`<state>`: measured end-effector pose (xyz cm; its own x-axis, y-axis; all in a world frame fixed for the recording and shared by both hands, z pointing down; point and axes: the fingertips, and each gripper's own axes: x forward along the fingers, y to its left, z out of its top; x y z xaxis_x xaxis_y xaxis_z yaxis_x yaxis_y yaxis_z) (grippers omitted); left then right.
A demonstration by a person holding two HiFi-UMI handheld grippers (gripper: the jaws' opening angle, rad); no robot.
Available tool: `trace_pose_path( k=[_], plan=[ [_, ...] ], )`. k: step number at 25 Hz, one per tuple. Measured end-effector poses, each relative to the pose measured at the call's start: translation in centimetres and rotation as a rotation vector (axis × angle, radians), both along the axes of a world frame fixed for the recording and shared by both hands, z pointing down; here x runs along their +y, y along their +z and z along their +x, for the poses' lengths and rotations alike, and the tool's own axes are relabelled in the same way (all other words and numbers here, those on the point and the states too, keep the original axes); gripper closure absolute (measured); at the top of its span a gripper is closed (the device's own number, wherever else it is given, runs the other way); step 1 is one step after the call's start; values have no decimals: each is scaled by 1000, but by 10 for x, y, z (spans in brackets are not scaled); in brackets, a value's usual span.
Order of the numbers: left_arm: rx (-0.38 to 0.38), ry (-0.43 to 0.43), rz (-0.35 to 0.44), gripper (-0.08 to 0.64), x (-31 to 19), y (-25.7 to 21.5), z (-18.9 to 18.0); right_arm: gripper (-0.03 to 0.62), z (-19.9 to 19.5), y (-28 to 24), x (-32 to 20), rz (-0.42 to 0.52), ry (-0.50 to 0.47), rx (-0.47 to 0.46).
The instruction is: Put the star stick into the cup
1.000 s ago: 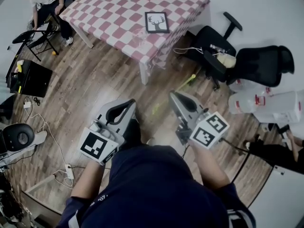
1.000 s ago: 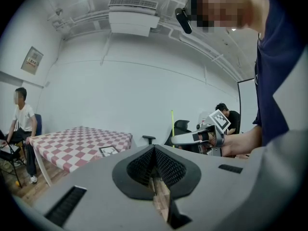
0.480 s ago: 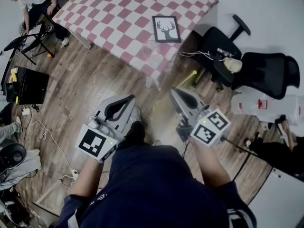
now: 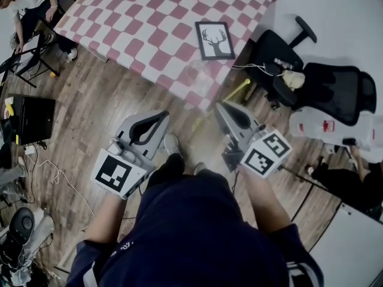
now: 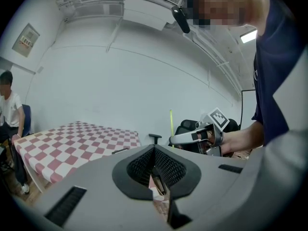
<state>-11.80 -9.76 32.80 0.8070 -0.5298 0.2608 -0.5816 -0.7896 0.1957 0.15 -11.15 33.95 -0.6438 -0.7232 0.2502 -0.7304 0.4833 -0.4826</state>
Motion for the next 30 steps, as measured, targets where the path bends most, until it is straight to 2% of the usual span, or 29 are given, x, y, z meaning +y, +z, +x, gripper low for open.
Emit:
trace_pose_path(
  k=[8,15,30],
  plan=[
    [-1,22,-41,531,-18,17,-6,573,0,9,-33,-8,34,18],
    [-27,6,-63,531,-34,30,-4,574,13,28,-65,-22,48,17],
    [-84,-91,-118,531,-62,52,15,574,33,57,-143,-4,-29,48]
  ],
)
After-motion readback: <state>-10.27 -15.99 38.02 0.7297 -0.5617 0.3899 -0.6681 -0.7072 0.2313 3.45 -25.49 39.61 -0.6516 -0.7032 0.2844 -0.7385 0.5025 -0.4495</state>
